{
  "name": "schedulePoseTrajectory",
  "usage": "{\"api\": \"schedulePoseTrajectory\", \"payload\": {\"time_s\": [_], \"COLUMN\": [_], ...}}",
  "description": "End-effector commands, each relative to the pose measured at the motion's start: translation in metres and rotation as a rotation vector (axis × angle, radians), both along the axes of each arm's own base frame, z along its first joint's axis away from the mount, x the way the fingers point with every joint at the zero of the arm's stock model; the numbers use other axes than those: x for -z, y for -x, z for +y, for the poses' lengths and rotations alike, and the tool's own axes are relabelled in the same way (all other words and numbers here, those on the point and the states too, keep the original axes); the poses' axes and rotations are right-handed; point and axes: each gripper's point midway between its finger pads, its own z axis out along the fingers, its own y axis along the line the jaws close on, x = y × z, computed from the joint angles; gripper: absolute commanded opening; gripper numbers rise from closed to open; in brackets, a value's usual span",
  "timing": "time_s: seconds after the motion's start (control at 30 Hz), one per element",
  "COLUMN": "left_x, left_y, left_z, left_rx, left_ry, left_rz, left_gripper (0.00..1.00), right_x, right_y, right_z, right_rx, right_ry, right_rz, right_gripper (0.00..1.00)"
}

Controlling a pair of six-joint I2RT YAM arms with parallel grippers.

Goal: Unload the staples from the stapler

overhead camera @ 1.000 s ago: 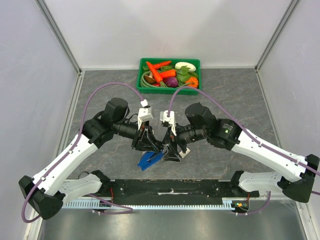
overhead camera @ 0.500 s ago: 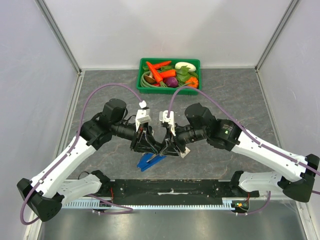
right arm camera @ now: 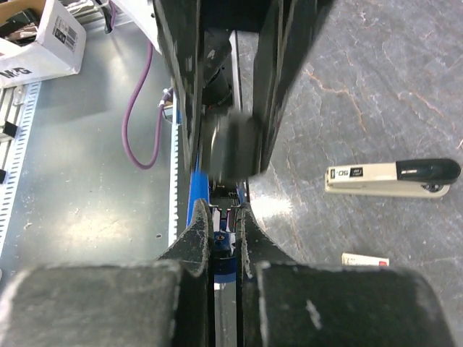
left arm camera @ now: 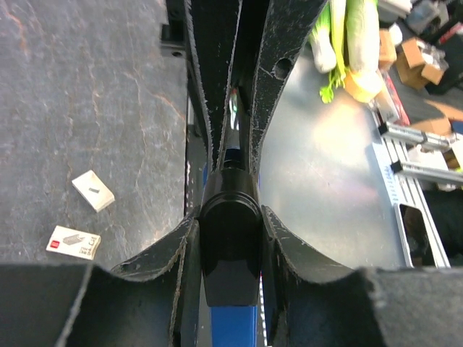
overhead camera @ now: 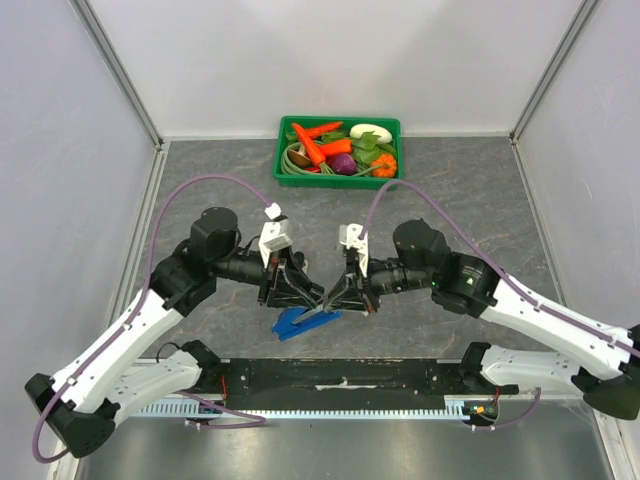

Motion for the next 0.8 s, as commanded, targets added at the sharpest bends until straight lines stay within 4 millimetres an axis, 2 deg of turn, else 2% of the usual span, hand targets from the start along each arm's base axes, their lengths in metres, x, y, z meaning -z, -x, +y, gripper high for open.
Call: {"api": "schedulePoseTrajectory", "payload": {"time_s": [0.0,0.27,0.53,0.77], "left_x": [-0.071,-0.1,-0.136,-0.157], "left_y": [-0.004,-0.028,-0.063,-0.085], "left_z": [-0.003,-0.005,0.01,0.022], "left_rx": [-0.066,-0.225,-0.488,-0.615], "left_ry": [0.231,0.373,0.608,0.758], "left_rz": [-0.135,-0.155,-0.155,-0.144], "left_gripper": [0.02,0.02,0.02,0.02], "right_x": [0.007,0.016,0.027,0.019], "right_y": [0.019,0.033,0.038,0.035], "right_z": [-0.014,-0.025,-0.028,-0.018], "right_rx": [-0.002,0.009,0.054,0.084], "right_ry": [-0.035,-0.098,-0.179,-0.29], "right_rz": [0.064,0.133,0.217,0.276], "right_gripper": [0.0,0.0,0.0,0.0]}}
